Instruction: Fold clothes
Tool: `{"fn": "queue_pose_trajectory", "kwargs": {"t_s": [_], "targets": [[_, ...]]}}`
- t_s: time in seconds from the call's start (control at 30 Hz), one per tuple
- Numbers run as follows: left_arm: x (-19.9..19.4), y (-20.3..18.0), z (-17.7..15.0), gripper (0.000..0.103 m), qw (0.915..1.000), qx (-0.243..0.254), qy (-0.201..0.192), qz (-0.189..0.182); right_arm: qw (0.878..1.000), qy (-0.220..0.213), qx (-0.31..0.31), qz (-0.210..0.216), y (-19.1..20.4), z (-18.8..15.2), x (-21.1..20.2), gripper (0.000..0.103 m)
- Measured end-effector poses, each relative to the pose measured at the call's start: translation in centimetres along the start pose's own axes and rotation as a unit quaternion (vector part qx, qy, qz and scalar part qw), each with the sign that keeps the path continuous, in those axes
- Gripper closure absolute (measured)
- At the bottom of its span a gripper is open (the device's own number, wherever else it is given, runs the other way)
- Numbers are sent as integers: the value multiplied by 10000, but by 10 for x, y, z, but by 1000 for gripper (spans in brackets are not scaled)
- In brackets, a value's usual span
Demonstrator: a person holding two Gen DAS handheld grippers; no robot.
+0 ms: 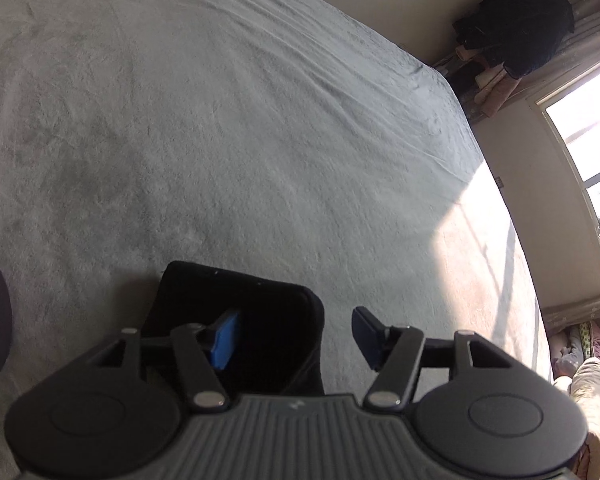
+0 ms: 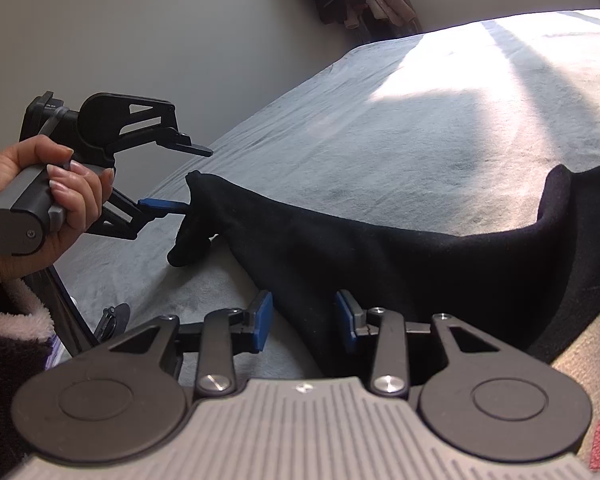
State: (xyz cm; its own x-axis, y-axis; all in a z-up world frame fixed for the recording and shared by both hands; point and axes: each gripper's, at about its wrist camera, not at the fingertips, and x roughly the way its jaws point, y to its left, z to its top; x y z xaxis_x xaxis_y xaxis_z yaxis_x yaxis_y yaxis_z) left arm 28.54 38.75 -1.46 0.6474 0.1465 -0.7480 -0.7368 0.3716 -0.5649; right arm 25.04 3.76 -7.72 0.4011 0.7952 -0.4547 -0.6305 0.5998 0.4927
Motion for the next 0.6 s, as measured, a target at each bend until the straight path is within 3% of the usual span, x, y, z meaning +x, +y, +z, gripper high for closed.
{"fn": "queue_pose_trajectory", "kwargs": {"t_s": [0.1,0.17,0.23,0.4,0.6], "targets": [[15,9,3,57,9993,-260,114,233,10000,-4,19,1,0,0,0,63],[23,14,4,80,9988,-372,166,270,10000,-6,32,8,0,0,0,63],[24,14,0,91,9993,-266,61,258,10000,-7,40,13,0,0,0,63],[12,6,-15,94,9972,423,-560,276,10000,-10,54,23,-1,0,0,63],[-2,-4,-34,92,9833,1244,-1297,295,10000,-17,53,22,-1,-2,1,63]]}}
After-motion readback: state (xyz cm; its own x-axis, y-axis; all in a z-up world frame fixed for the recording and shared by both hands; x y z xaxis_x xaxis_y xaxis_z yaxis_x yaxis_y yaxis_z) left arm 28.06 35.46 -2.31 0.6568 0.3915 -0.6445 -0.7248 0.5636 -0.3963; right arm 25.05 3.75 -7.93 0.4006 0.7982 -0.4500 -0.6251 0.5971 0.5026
